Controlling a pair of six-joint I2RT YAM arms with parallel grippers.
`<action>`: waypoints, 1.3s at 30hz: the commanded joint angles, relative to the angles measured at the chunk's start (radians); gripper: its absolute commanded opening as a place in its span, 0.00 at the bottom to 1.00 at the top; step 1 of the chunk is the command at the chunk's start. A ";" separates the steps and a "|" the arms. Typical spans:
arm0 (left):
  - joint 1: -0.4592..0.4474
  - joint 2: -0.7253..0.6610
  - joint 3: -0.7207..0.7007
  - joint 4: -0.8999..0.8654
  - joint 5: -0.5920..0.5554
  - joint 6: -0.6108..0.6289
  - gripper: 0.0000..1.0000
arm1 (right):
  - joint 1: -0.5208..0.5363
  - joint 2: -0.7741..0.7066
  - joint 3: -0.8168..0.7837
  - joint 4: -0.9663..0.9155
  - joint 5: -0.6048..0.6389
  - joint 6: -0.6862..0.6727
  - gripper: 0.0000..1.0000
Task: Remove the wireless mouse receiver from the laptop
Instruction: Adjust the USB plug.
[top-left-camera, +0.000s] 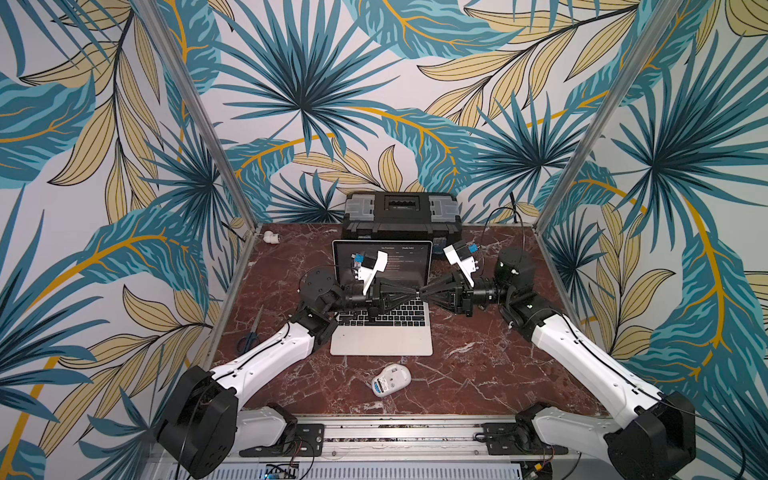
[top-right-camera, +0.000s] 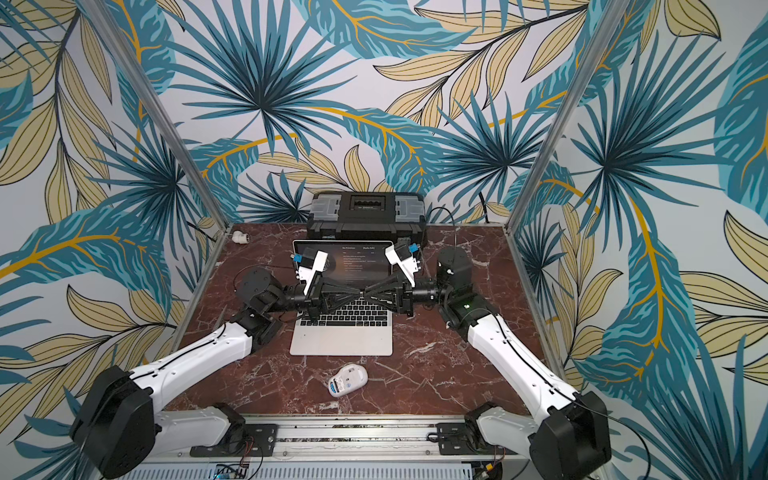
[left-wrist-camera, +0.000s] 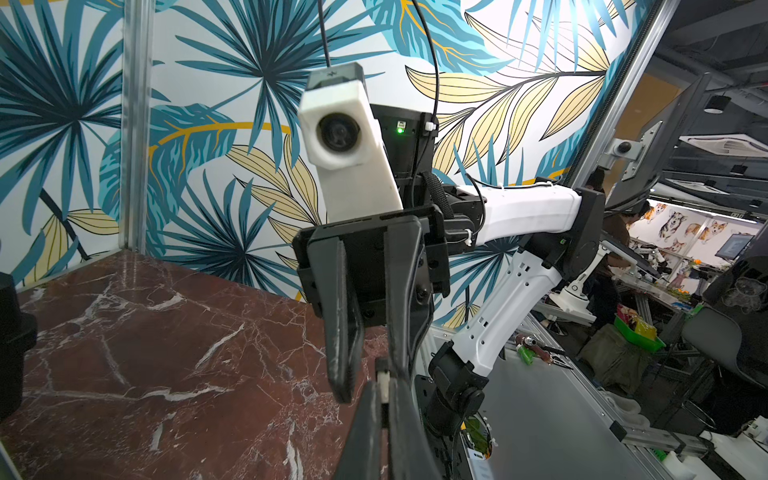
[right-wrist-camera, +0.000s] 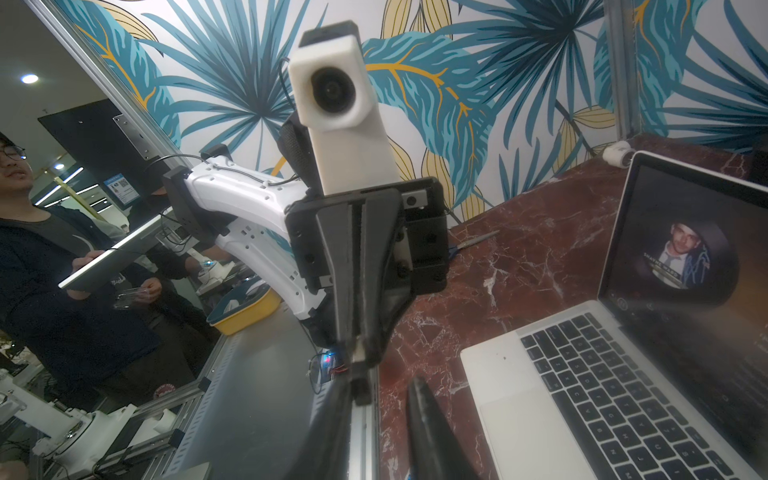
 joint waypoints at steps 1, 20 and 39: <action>-0.004 -0.025 -0.023 0.017 -0.004 0.009 0.00 | 0.008 0.015 0.022 -0.010 -0.028 -0.014 0.25; -0.008 -0.018 -0.032 0.036 0.003 -0.003 0.00 | 0.014 0.006 0.055 -0.051 -0.023 -0.029 0.17; -0.008 -0.024 -0.033 0.042 -0.009 -0.001 0.00 | 0.013 0.026 0.068 -0.098 -0.052 -0.037 0.14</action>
